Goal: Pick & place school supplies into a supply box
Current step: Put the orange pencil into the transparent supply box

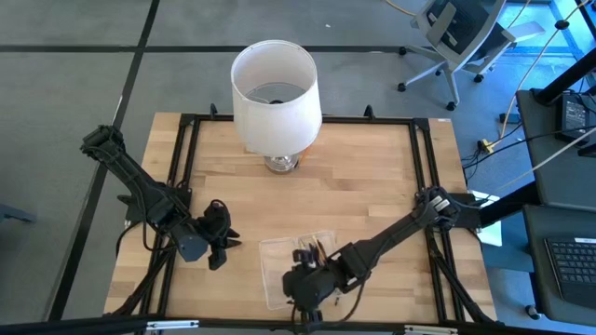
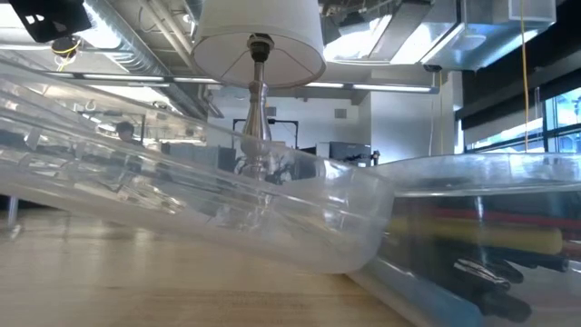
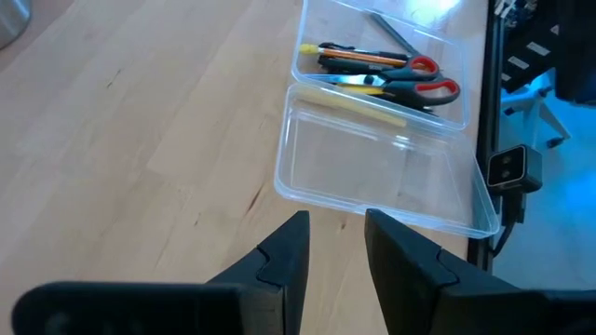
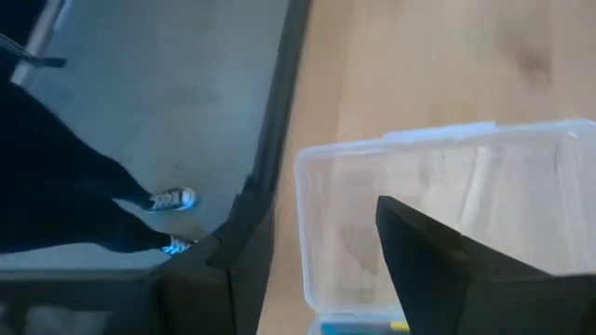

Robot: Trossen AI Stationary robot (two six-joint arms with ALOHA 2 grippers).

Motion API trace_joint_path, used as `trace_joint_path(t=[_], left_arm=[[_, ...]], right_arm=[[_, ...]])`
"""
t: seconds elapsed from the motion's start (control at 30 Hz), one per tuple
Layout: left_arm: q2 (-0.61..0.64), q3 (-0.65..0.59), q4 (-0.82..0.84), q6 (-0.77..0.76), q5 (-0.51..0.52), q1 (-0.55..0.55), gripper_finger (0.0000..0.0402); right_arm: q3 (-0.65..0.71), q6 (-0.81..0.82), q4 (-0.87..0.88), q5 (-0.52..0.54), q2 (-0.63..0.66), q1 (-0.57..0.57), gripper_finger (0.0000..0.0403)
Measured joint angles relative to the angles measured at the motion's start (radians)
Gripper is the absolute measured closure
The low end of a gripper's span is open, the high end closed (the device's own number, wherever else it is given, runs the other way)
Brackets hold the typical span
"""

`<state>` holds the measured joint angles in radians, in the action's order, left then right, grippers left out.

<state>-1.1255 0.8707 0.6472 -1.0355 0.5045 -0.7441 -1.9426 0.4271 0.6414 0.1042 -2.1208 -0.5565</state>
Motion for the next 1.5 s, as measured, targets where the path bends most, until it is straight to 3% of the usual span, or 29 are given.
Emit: trace_joint_path(t=[0.4,0.83,1.07,1.2,1.3,1.5], left_arm=[[0.000,0.000,0.000,-0.001,0.003,0.000,0.0270],[0.000,0.000,0.000,0.001,0.003,0.000,0.0232],[0.000,0.000,-0.001,0.001,0.002,0.000,0.0231],[0.000,0.000,0.000,0.001,0.001,0.000,0.0227],[0.000,0.000,0.000,0.002,0.001,0.000,0.0226],[0.000,0.000,0.000,0.044,0.002,0.000,0.0224]], right_arm=[[0.116,-0.039,-0.179,-0.072,0.002,0.033,0.0209],[0.117,-0.173,-0.428,-0.094,0.013,0.075,0.0209],[0.119,-0.098,-0.286,-0.088,0.020,0.112,0.0209],[0.123,-0.095,-0.183,-0.009,0.076,0.096,0.0209],[0.235,-0.102,-0.209,0.030,0.162,0.089,0.0209],[0.659,-0.076,-0.652,0.026,0.445,0.088,0.0209]])
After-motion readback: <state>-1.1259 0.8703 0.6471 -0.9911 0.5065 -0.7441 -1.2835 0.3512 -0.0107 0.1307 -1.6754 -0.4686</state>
